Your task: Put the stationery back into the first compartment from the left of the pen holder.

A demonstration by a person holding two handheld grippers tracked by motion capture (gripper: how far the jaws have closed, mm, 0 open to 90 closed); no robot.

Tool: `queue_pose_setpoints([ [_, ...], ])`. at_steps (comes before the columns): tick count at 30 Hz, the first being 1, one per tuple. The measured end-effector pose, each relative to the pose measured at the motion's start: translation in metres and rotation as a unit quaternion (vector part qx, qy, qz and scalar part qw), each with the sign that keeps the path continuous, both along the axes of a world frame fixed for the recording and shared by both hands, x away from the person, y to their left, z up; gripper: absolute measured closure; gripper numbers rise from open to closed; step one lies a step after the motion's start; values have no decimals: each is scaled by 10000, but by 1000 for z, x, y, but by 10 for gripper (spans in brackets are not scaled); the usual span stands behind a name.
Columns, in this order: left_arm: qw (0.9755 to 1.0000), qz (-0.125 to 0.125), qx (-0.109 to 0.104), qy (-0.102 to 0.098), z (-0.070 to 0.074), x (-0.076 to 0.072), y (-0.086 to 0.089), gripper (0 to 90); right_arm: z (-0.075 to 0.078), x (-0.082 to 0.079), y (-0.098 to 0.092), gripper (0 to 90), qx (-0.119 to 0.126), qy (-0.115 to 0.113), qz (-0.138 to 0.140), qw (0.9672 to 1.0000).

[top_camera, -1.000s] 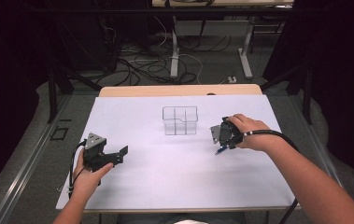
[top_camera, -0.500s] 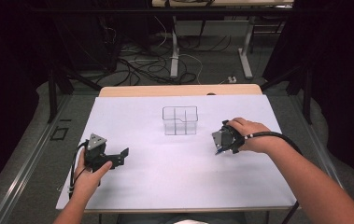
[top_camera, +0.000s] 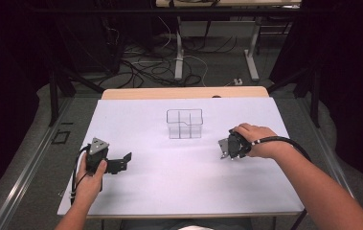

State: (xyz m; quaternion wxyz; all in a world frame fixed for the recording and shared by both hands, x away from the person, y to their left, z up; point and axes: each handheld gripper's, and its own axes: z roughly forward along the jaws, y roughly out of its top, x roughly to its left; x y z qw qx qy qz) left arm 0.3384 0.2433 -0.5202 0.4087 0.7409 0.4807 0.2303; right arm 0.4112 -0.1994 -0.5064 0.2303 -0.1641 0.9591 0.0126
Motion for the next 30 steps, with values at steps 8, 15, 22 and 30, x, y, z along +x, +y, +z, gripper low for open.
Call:
queue_pose_setpoints([
  [8,10000,-25,-28,24,-1,0,-1,3,-3,-1,1,550,-184,127,44,9997],
  [15,10000,-26,-27,35,-1,0,-1,3,-6,0,2,582,-327,239,137,9991],
  [22,10000,-40,-26,46,-1,-1,-2,3,-16,1,5,626,-442,299,280,9982],
  [30,10000,-42,-15,75,-1,0,-1,3,-23,3,8,670,-532,352,412,9971],
])
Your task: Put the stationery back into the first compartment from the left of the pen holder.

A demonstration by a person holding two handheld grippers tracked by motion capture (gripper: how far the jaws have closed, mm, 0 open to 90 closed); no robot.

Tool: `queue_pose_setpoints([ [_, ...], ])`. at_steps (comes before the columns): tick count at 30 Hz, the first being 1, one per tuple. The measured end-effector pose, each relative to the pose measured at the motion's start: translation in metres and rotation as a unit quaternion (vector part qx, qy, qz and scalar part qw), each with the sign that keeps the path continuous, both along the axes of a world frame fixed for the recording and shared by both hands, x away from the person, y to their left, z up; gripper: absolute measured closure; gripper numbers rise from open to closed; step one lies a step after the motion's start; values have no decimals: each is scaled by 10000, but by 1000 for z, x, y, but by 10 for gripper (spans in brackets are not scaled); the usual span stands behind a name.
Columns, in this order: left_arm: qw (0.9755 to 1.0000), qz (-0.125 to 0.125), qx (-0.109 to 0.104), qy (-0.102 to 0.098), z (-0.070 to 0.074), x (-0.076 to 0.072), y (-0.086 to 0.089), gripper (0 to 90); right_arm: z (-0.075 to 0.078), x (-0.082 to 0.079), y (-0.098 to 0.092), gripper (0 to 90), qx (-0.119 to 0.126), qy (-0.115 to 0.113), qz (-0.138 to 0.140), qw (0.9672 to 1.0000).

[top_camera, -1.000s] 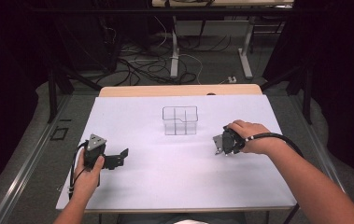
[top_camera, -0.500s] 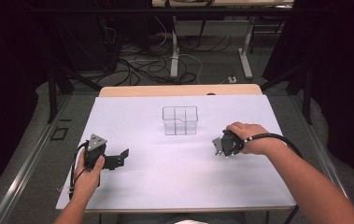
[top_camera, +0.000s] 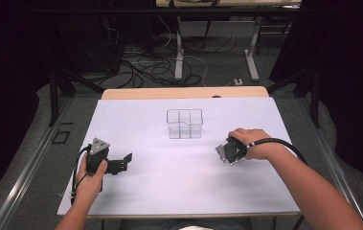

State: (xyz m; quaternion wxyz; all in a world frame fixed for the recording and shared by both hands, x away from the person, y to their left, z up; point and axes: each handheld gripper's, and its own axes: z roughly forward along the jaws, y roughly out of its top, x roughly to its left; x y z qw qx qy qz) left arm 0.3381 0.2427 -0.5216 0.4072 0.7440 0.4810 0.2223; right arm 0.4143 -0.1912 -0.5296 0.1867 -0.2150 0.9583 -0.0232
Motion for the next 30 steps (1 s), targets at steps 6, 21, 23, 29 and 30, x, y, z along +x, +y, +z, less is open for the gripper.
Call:
queue_pose_setpoints([
  [6,10000,-11,20,-40,0,0,0,3,0,0,1,725,-92,-2,85,9999],
  [21,10000,-47,17,-10,0,0,-1,3,-1,-2,1,795,-193,-31,215,9996],
  [23,10000,-47,10,-24,0,0,-1,3,-1,-3,1,796,-157,-72,196,9997],
  [29,10000,-50,16,-28,0,0,-1,3,1,-5,3,797,33,-97,128,9999],
  [30,10000,-52,15,-28,0,0,-1,3,1,-5,3,797,101,-161,107,9998],
])
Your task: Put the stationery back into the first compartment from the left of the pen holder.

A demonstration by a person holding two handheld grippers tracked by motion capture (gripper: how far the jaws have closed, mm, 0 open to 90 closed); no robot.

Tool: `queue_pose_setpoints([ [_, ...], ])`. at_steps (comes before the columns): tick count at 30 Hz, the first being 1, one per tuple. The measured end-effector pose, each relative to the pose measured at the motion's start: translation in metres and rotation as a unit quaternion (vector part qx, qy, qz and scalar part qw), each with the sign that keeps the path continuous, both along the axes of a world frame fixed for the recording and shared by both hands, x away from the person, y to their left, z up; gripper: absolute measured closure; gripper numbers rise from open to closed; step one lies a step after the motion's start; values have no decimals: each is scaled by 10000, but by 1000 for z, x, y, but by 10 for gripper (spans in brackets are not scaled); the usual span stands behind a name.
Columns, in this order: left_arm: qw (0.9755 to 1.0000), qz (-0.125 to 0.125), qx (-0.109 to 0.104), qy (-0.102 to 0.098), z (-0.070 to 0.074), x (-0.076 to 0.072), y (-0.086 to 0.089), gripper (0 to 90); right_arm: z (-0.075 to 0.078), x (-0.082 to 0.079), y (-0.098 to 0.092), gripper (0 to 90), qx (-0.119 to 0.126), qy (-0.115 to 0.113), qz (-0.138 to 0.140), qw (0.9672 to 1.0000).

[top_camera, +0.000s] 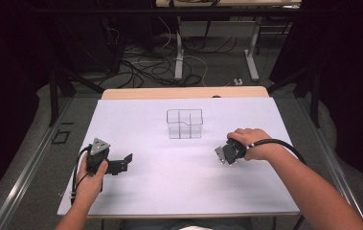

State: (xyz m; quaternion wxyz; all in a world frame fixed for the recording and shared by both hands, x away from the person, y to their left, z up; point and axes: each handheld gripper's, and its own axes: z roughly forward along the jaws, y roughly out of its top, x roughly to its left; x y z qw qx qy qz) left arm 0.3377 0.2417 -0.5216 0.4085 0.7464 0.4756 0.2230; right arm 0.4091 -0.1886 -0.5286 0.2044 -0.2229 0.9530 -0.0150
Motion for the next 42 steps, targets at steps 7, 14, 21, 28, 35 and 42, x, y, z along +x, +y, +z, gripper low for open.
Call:
queue_pose_setpoints([
  [7,10000,-2,7,5,0,0,0,3,10,0,2,797,134,139,-361,9992],
  [14,10000,-5,8,14,0,0,0,3,18,-2,3,797,467,96,-542,9974],
  [21,10000,-4,-4,18,0,0,-1,3,32,-5,7,797,399,251,-788,9958],
  [28,10000,-6,-4,16,0,0,-1,3,43,-6,8,797,892,266,-1000,9906],
  [35,10000,-7,-4,15,0,0,-1,3,57,-7,15,797,1115,450,-1144,9861],
  [42,10000,-2,-16,2,0,0,0,3,62,-7,22,797,1895,572,-1177,9731],
])
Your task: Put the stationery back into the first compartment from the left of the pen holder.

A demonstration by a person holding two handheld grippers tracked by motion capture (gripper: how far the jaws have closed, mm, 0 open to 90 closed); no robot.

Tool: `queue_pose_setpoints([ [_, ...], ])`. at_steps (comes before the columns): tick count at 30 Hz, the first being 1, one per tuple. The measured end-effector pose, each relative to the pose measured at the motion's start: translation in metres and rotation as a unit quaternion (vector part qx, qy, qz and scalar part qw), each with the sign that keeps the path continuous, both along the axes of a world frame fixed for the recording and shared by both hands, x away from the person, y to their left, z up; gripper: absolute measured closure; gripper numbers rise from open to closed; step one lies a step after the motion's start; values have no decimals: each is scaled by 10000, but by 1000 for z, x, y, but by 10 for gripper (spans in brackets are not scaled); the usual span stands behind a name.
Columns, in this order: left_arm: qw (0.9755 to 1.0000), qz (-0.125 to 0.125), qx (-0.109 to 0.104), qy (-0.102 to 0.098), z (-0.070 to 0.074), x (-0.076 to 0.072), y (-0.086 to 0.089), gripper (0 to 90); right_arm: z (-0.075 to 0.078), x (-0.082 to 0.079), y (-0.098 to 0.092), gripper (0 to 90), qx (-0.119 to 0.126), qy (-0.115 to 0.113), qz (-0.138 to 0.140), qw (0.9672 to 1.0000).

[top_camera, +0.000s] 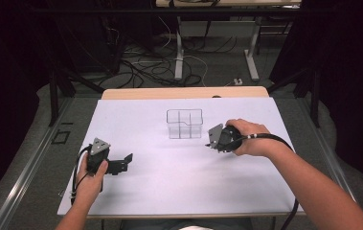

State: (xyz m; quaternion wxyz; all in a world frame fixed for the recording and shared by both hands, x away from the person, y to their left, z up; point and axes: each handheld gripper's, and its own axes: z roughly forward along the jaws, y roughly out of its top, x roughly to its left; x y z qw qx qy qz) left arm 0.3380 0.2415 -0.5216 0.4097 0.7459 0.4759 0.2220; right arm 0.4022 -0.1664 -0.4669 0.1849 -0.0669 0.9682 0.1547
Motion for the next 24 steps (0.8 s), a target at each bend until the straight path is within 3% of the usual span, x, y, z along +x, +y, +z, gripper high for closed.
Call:
queue_pose_setpoints([
  [7,10000,-3,6,8,0,0,0,3,10,1,4,797,672,312,-299,9968],
  [12,10000,-2,2,-2,0,0,0,3,19,5,4,797,1115,605,-672,9896],
  [16,10000,-1,3,-1,0,0,0,3,25,9,4,797,1709,737,-910,9783],
  [22,10000,-9,8,12,0,0,0,3,30,13,5,797,2253,1009,-1349,9596],
  [24,10000,-5,3,8,0,0,0,3,32,14,5,797,2438,1107,-1507,9516],
])
